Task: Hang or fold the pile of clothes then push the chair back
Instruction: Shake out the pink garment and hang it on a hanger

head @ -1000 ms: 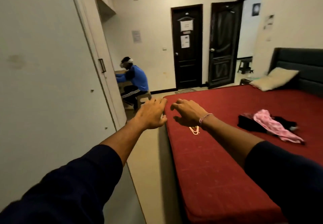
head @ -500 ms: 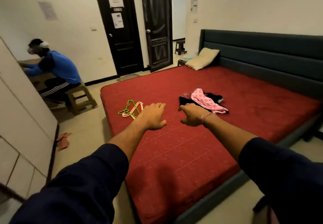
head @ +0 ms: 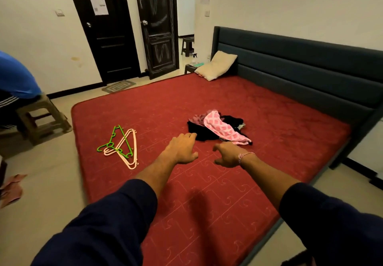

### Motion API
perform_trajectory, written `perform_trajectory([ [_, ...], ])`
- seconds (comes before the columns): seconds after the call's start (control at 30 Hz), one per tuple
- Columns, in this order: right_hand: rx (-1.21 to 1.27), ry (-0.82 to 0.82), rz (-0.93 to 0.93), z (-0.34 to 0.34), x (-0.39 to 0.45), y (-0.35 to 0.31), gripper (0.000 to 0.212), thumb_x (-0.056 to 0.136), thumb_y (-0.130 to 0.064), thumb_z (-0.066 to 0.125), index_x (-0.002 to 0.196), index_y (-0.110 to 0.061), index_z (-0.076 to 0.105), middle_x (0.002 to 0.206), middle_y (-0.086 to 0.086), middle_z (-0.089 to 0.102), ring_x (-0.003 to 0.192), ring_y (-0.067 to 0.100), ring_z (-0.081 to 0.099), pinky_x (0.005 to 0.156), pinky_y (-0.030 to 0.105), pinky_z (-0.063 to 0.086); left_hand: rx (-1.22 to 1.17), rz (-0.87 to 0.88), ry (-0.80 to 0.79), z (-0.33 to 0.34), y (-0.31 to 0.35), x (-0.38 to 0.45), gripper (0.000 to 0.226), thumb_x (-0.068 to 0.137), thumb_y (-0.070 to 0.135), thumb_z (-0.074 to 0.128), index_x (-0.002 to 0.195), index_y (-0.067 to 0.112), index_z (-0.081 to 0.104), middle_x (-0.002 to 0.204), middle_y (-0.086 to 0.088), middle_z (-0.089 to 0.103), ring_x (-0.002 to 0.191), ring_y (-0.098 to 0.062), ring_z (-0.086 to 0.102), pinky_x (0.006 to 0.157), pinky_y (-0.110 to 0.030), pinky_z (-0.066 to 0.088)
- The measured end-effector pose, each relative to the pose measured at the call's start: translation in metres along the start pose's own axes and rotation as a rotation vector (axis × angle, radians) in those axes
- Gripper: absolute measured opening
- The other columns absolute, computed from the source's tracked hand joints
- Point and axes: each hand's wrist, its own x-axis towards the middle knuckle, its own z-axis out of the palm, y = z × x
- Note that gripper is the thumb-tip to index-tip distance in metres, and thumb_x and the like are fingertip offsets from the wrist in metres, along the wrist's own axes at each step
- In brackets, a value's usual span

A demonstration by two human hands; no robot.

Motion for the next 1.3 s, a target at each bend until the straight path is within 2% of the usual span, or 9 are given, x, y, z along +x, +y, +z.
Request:
perform_trajectory([
  [0.33,0.028,-0.111,0.029,0.015,0.097,0.101,0.054,0.094,-0.04,0.065,0.138,-0.011,0.053,0.139,0.014,0.055,0.128,0.031,0.05,0.103,0.039,0.045,-0.084,0.004,-0.094,0.055,0.009,0.129,0.077,0.09,0.042,0.062,0.151,0.01,0.028,0.149,-0.012,0.044,0.13,-0.032,0.048,0.102,-0.053,0.044],
  [0.6,0.035,-0.278,0.023,0.047,0.218,0.196,0.054,0.094,-0.042,0.063,0.136,-0.011,0.055,0.137,0.016,0.057,0.124,0.032,0.056,0.101,0.04,0.049,-0.162,-0.166,-0.202,0.114,0.008,0.249,0.078,0.091,0.04,0.061,0.153,0.008,0.025,0.151,-0.013,0.041,0.133,-0.033,0.045,0.107,-0.049,0.042],
  [0.73,-0.005,-0.342,-0.017,0.064,0.273,0.23,0.045,0.094,-0.039,0.061,0.13,-0.011,0.058,0.134,0.016,0.056,0.12,0.033,0.057,0.098,0.039,0.051,-0.214,-0.232,-0.265,0.147,0.008,0.303,0.078,0.09,0.039,0.059,0.153,0.008,0.024,0.152,-0.014,0.04,0.133,-0.033,0.044,0.108,-0.049,0.042],
  [0.83,-0.026,-0.392,-0.072,0.072,0.312,0.246,0.045,0.094,-0.039,0.062,0.134,-0.017,0.059,0.137,0.013,0.053,0.123,0.032,0.054,0.1,0.04,0.048,-0.23,-0.273,-0.321,0.173,0.009,0.34,0.078,0.091,0.039,0.058,0.155,0.011,0.023,0.155,-0.011,0.036,0.133,-0.033,0.044,0.107,-0.05,0.042],
  [0.93,0.024,-0.391,-0.052,0.084,0.356,0.263,0.054,0.092,-0.044,0.064,0.138,-0.016,0.054,0.138,0.014,0.047,0.122,0.037,0.055,0.103,0.045,0.047,-0.289,-0.287,-0.33,0.201,0.004,0.378,0.08,0.092,0.039,0.062,0.155,0.013,0.021,0.155,-0.01,0.036,0.133,-0.033,0.044,0.107,-0.05,0.043],
  [1.03,0.039,-0.363,-0.012,0.098,0.4,0.283,0.053,0.094,-0.038,0.063,0.138,-0.012,0.048,0.142,0.017,0.037,0.119,0.039,0.057,0.102,0.047,0.048,-0.314,-0.309,-0.342,0.227,-0.005,0.412,0.084,0.093,0.037,0.063,0.158,0.014,0.015,0.159,-0.01,0.031,0.136,-0.034,0.043,0.108,-0.05,0.043],
  [1.13,0.044,-0.248,0.041,0.119,0.442,0.302,0.047,0.094,-0.035,0.061,0.136,-0.016,0.052,0.153,0.018,0.023,0.122,0.04,0.053,0.1,0.047,0.048,-0.334,-0.324,-0.346,0.259,-0.016,0.437,0.082,0.093,0.034,0.062,0.158,0.016,0.015,0.159,-0.011,0.03,0.135,-0.036,0.043,0.107,-0.052,0.043],
  [1.23,0.106,-0.125,0.055,0.147,0.479,0.321,0.038,0.094,-0.03,0.056,0.131,-0.02,0.059,0.159,0.018,0.012,0.135,0.041,0.04,0.101,0.049,0.047,-0.409,-0.378,-0.382,0.301,-0.028,0.441,0.081,0.092,0.033,0.061,0.158,0.018,0.016,0.159,-0.011,0.031,0.135,-0.036,0.044,0.107,-0.05,0.043],
  [1.3,0.155,-0.049,0.047,0.158,0.491,0.326,0.031,0.095,-0.026,0.054,0.122,-0.019,0.066,0.161,0.018,0.012,0.132,0.041,0.042,0.1,0.048,0.048,-0.43,-0.4,-0.459,0.328,-0.031,0.428,0.085,0.092,0.035,0.059,0.16,0.022,0.01,0.161,-0.012,0.027,0.135,-0.037,0.044,0.108,-0.051,0.043],
])
